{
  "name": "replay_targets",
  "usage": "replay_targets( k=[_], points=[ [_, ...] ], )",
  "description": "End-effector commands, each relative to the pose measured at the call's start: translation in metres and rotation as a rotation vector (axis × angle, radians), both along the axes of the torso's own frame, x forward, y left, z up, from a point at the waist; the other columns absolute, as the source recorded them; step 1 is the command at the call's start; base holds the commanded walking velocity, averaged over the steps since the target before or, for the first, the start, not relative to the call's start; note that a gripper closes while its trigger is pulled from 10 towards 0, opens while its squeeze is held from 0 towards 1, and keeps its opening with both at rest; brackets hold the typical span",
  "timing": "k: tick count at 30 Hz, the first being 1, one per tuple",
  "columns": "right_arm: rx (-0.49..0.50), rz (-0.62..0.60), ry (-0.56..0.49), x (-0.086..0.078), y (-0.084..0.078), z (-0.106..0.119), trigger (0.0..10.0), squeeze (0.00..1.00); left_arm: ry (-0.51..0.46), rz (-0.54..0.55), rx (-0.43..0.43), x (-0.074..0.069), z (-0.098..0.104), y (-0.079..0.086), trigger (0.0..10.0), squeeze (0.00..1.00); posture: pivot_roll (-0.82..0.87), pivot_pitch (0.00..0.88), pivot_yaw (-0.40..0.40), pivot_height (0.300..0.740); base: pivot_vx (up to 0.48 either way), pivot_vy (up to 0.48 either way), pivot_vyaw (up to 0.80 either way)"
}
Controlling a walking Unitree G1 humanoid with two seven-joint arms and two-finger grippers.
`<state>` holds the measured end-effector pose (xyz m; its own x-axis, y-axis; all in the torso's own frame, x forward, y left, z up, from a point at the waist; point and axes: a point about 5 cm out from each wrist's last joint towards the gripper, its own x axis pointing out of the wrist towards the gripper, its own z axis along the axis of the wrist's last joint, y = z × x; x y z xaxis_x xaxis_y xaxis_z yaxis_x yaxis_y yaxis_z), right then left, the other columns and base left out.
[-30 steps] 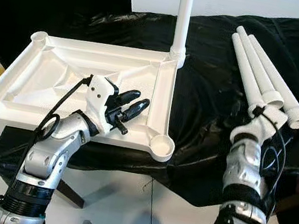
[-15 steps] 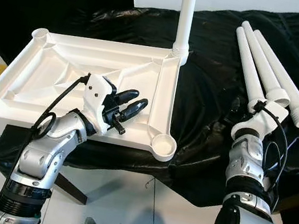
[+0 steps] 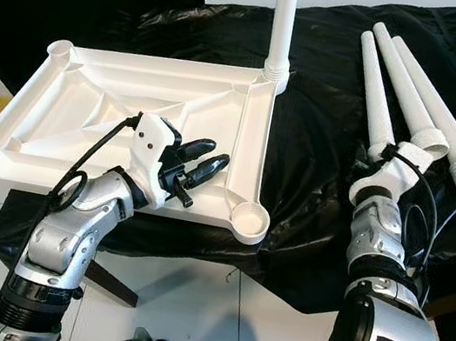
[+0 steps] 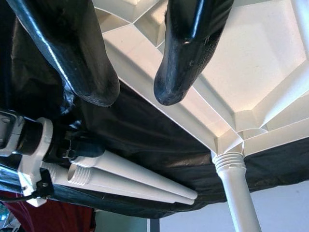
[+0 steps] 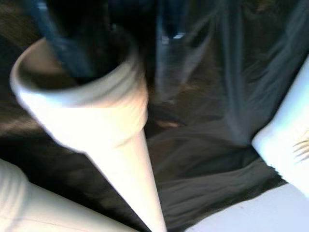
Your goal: Building children table
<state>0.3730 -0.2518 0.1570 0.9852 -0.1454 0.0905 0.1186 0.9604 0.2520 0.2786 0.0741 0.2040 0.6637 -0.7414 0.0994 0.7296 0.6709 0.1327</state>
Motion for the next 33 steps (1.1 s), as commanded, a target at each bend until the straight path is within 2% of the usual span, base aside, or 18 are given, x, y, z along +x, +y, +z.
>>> replay_targets(
  k=[1, 11, 12, 14, 15, 18, 20, 25, 29, 33],
  points=[
    [-0.001, 0.023, 0.000, 0.001, 0.006, -0.002, 0.0, 0.00, 0.000, 0.057, 0.005, 0.000, 0.000, 0.003, 10.0, 0.00, 0.05, 0.170, 0.113, 0.740, 0.000, 0.000, 0.00],
    [-0.008, 0.042, -0.030, -0.004, 0.021, -0.009, 0.0, 0.00, -0.003, 0.050, -0.002, 0.000, 0.001, -0.004, 10.0, 0.00, 0.03, 0.160, 0.094, 0.740, 0.000, 0.000, 0.00],
    [-0.016, 0.051, -0.039, -0.008, 0.027, -0.012, 10.0, 0.00, -0.004, 0.048, -0.006, 0.000, 0.001, -0.006, 10.0, 0.00, 0.01, 0.153, 0.085, 0.740, 0.000, 0.000, 0.00],
    [-0.016, 0.051, -0.039, -0.008, 0.027, -0.012, 10.0, 0.00, -0.004, 0.048, -0.006, 0.000, 0.001, -0.006, 10.0, 0.00, 0.01, 0.153, 0.085, 0.740, 0.000, 0.000, 0.00],
    [-0.021, 0.060, -0.048, -0.013, 0.034, -0.014, 10.0, 0.00, -0.005, 0.046, -0.010, 0.001, 0.001, -0.007, 10.0, 0.00, 0.01, 0.151, 0.081, 0.740, 0.000, 0.000, 0.00],
    [-0.048, 0.057, -0.062, -0.019, 0.039, -0.016, 10.0, 0.00, -0.006, 0.045, -0.015, 0.001, 0.001, -0.008, 10.0, 0.00, 0.00, 0.147, 0.073, 0.740, 0.000, 0.000, 0.00],
    [-0.055, 0.024, -0.084, -0.035, 0.048, -0.019, 10.0, 0.00, -0.008, 0.045, -0.023, 0.002, 0.001, -0.010, 10.0, 0.00, -0.01, 0.139, 0.060, 0.740, 0.000, 0.000, 0.00],
    [-0.061, 0.010, -0.091, -0.043, 0.052, -0.021, 10.0, 0.00, -0.011, 0.045, -0.026, 0.001, 0.001, -0.011, 10.0, 0.00, -0.01, 0.135, 0.055, 0.740, 0.000, 0.000, 0.00],
    [-0.108, -0.035, -0.123, -0.072, 0.066, -0.018, 10.0, 0.00, -0.016, 0.049, -0.035, 0.003, 0.002, -0.012, 10.0, 0.00, -0.02, 0.126, 0.043, 0.740, 0.000, 0.000, 0.00],
    [-0.120, -0.042, -0.124, -0.080, 0.068, -0.017, 10.0, 0.00, -0.018, 0.050, -0.035, 0.003, 0.002, -0.012, 10.0, 0.00, -0.03, 0.122, 0.034, 0.740, 0.000, 0.000, 0.00]
  ],
)
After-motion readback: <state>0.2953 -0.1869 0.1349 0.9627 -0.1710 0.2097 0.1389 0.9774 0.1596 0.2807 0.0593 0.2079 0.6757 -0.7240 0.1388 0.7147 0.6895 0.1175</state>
